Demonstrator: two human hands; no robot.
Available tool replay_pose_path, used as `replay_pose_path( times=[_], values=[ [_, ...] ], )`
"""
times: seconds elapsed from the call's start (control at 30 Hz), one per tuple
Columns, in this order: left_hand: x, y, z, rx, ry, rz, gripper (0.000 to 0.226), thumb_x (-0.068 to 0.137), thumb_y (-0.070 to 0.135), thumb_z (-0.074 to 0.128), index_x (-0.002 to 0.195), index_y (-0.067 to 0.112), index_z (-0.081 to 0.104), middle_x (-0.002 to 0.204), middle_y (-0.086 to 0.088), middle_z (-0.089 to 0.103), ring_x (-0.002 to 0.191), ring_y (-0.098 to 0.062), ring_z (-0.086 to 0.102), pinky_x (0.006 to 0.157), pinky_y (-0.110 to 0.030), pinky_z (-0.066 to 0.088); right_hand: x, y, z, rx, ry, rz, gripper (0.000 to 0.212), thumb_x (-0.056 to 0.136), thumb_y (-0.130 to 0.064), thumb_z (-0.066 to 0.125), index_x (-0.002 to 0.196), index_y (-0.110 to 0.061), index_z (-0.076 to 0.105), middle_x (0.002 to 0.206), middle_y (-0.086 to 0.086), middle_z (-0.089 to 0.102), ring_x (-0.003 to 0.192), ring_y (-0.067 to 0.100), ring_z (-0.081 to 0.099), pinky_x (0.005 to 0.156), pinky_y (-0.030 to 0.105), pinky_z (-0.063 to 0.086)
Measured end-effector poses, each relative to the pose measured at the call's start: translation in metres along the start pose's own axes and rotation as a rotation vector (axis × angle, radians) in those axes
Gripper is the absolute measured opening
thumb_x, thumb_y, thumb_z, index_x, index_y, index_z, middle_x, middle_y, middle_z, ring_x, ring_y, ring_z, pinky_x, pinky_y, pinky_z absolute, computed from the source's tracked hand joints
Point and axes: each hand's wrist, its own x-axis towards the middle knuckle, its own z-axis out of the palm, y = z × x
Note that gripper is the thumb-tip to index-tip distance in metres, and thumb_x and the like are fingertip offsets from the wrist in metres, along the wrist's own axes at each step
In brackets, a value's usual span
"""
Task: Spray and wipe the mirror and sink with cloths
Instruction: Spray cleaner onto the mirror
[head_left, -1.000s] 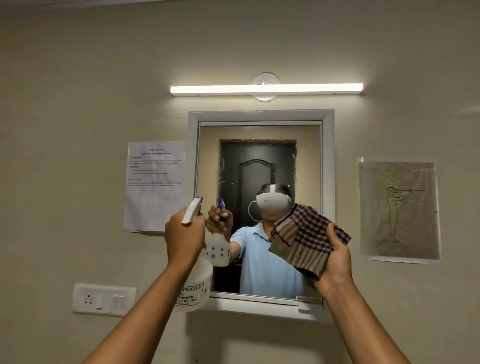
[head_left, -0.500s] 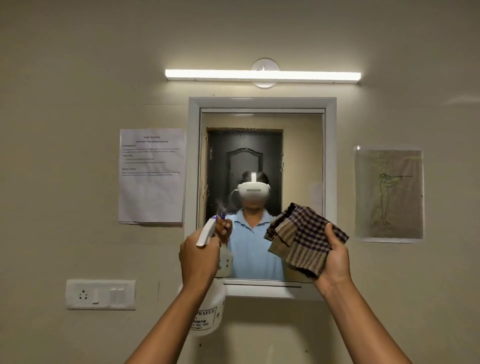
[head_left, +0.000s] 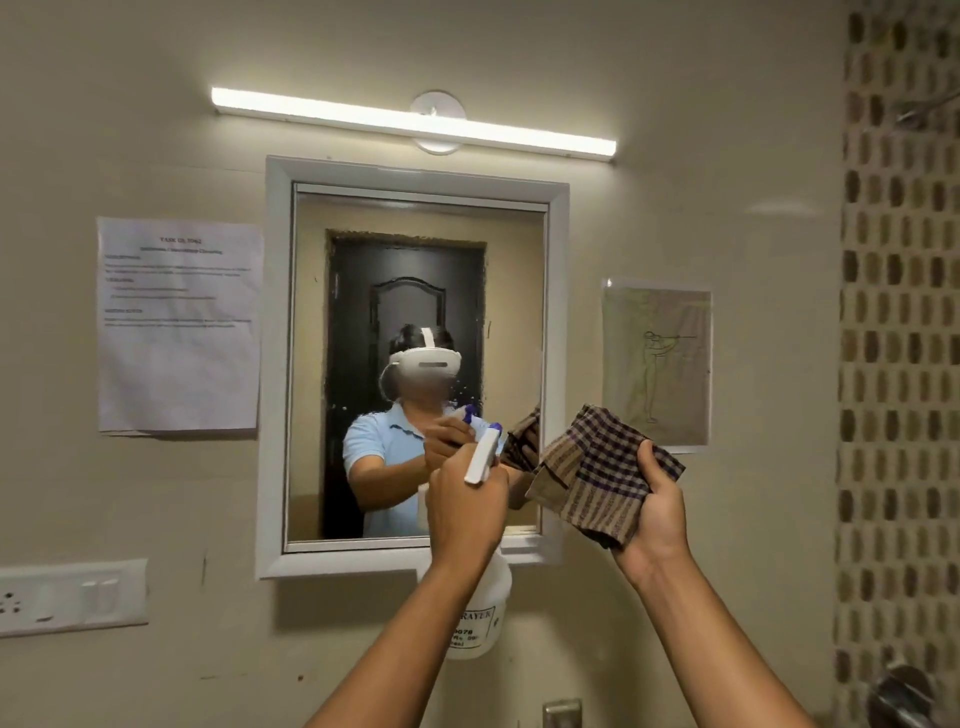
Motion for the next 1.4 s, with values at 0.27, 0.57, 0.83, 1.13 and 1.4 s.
replay_pose_path(
  times=[0.27, 0.57, 0.83, 1.13, 1.4],
  values=[
    [-0.026, 0.004, 0.053, 0.026, 0.0, -0.068, 0.018, 0.086, 0.023, 0.052, 0.069, 0.022, 0.057, 0.06, -0.002, 0.06, 0.058, -0.027, 0.062, 0.052, -0.047, 0.056, 0.01, -0.031, -0.03, -0.039, -0.02, 0.023, 0.044, 0.098, -0.043, 0.051, 0.12, -0.009, 0.067, 0.123, 0.014, 0.069, 0.116, 0.034, 0.063, 0.108, 0.052, 0.043],
    [-0.065, -0.031, 0.038, 0.087, 0.133, -0.148, 0.012, 0.077, 0.023, 0.05, 0.072, 0.024, 0.061, 0.059, -0.002, 0.057, 0.06, -0.033, 0.057, 0.053, -0.054, 0.052, 0.013, -0.02, -0.043, 0.022, -0.094, 0.156, 0.041, 0.099, -0.042, 0.049, 0.115, -0.01, 0.069, 0.113, 0.011, 0.074, 0.102, 0.029, 0.07, 0.092, 0.047, 0.052],
    [-0.07, -0.048, -0.049, 0.214, 0.367, -0.199, 0.017, 0.086, 0.008, 0.056, 0.071, 0.015, 0.06, 0.063, -0.011, 0.058, 0.061, -0.037, 0.06, 0.053, -0.052, 0.052, 0.003, 0.016, -0.028, 0.02, -0.166, 0.248, 0.043, 0.099, -0.044, 0.047, 0.116, -0.011, 0.068, 0.115, 0.011, 0.073, 0.099, 0.027, 0.072, 0.089, 0.045, 0.057],
    [-0.064, -0.082, -0.133, 0.275, 0.461, -0.251, 0.013, 0.076, 0.019, 0.051, 0.069, 0.011, 0.059, 0.062, -0.017, 0.06, 0.061, -0.046, 0.06, 0.055, -0.052, 0.052, -0.006, 0.052, 0.001, 0.008, -0.158, 0.26, 0.039, 0.098, -0.044, 0.049, 0.112, -0.014, 0.069, 0.11, 0.009, 0.074, 0.099, 0.028, 0.07, 0.093, 0.048, 0.052],
    [-0.083, -0.109, -0.13, 0.249, 0.337, -0.275, 0.016, 0.089, 0.007, 0.056, 0.076, 0.014, 0.062, 0.062, -0.014, 0.06, 0.053, -0.029, 0.06, 0.052, -0.046, 0.054, -0.021, 0.076, 0.004, -0.01, -0.132, 0.233, 0.041, 0.1, -0.043, 0.046, 0.118, -0.012, 0.066, 0.109, 0.009, 0.075, 0.096, 0.026, 0.072, 0.093, 0.047, 0.053]
  ],
)
